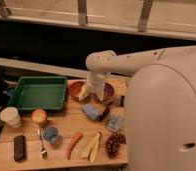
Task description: Place sponge in table surface
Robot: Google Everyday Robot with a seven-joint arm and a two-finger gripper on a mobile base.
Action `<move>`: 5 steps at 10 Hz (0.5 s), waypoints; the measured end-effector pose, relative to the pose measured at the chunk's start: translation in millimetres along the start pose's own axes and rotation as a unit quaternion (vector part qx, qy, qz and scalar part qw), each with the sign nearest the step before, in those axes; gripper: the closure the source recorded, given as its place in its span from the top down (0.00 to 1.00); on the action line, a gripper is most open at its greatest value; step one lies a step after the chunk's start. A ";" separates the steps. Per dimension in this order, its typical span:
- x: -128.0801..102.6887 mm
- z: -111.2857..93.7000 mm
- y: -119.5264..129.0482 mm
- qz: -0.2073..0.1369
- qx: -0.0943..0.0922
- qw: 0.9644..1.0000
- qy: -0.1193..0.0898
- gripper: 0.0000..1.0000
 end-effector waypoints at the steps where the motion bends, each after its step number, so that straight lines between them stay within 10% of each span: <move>1: 1.3 10.8 4.5 -0.004 0.001 1.000 0.009 0.72; 5: 0.5 57.1 12.1 -0.013 0.016 0.999 0.045 0.72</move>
